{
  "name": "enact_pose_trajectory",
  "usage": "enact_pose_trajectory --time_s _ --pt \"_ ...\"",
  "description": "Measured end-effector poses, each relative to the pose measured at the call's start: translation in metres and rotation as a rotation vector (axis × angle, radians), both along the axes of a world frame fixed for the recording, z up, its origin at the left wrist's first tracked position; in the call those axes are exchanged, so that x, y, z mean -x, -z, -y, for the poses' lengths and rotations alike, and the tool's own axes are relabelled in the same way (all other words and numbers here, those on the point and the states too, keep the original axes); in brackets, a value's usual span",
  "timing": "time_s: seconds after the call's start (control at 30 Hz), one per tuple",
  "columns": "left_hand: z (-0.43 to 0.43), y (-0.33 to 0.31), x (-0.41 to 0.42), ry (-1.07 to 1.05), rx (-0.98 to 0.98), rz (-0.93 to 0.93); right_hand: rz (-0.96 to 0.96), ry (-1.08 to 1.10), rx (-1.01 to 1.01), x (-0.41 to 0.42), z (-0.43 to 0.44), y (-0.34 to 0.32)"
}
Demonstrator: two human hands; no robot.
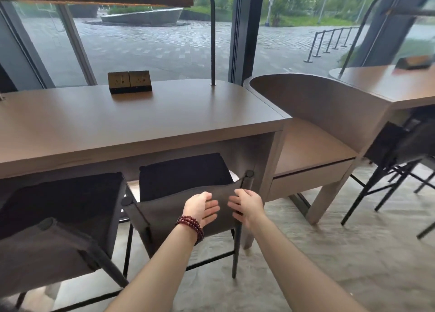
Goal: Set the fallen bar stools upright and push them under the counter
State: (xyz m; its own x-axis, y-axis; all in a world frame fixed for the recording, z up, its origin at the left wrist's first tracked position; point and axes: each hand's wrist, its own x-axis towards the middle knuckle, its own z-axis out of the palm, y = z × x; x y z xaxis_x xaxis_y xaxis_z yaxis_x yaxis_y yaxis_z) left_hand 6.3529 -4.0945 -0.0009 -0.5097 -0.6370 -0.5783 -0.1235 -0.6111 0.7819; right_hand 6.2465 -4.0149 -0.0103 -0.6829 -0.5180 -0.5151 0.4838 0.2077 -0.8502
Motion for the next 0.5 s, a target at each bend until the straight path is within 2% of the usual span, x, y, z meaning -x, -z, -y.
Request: enact_pose_trajectory --time_s 0.23,0.5 --pt "-0.07 -0.01 0.041 0.072 0.082 -0.019 -0.045 0.09 0.073 0.034 -0.096 -0.02" --pt "-0.213 -0.015 0.13 0.205 0.121 -0.066 -0.043 0.172 0.107 0.105 -0.25 -0.028"
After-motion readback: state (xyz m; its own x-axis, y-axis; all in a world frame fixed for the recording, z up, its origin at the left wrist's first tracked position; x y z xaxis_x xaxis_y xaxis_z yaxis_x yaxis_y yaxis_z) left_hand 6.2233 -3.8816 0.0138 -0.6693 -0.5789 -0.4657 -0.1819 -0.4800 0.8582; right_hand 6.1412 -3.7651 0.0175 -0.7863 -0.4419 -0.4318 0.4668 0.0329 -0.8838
